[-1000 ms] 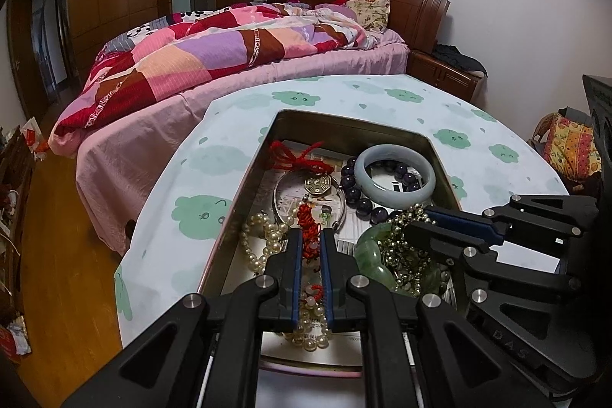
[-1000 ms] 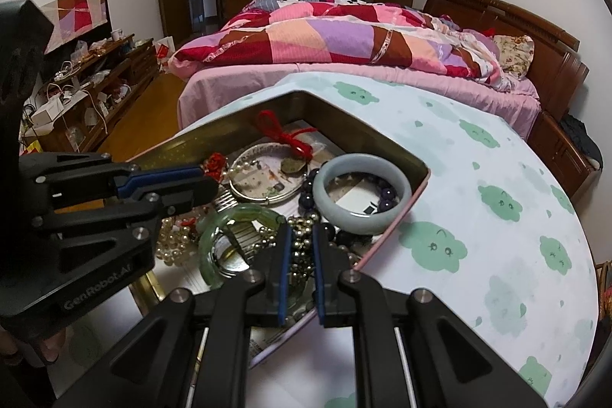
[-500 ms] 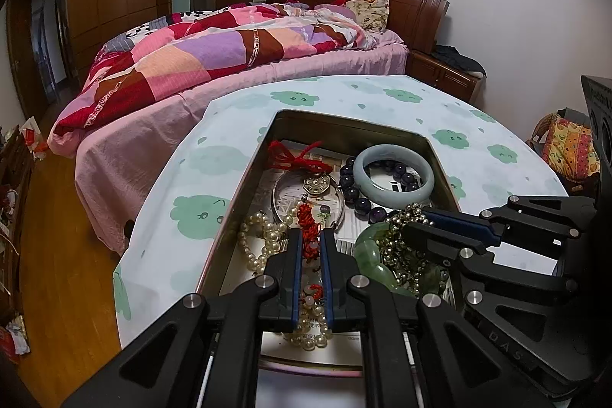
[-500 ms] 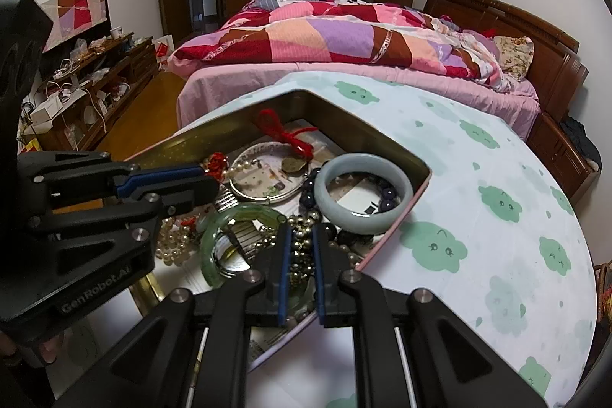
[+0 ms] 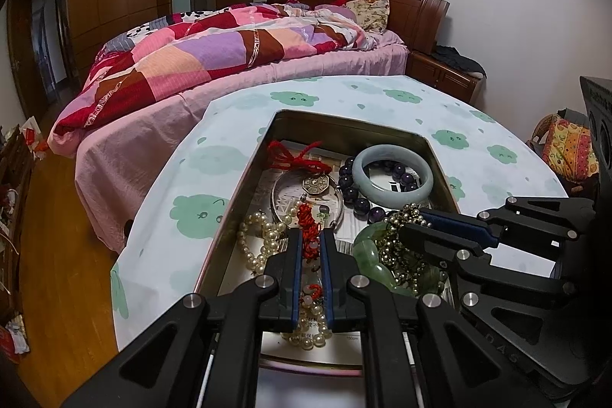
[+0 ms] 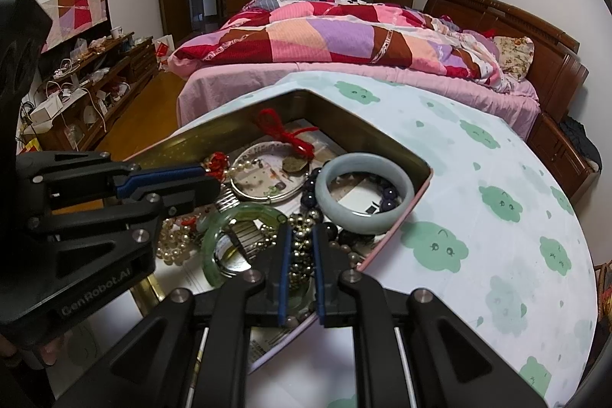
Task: Organize jewelry
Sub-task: 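Open the right tool to release the gold necklace while the left tool releases the pendant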
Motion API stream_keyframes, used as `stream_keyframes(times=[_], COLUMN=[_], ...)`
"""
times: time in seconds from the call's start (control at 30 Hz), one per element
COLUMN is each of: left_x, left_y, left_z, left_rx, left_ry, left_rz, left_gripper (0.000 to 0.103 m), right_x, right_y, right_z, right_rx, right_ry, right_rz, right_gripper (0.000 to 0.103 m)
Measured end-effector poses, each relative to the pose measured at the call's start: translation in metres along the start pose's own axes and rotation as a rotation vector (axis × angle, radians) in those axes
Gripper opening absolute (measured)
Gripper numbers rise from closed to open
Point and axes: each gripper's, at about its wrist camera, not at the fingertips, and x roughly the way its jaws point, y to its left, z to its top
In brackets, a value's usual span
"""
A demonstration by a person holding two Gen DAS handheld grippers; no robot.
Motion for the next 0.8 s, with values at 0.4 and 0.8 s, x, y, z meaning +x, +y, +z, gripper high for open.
stream_keyframes(times=[0.4,0.8], left_x=[-0.007,-0.038], left_y=[0.000,0.008], left_z=[0.002,0.012], left_rx=[-0.001,-0.029], left_ry=[-0.018,-0.089], left_rz=[-0.001,0.059], left_gripper=[0.008,0.064], right_x=[0.001,-0.013], right_y=[0.003,0.004], right_z=[0.000,0.005], right_rx=[-0.004,-0.004], right_ry=[-0.004,-0.047], right_rz=[0.000,-0.007], right_gripper=[0.013,0.041])
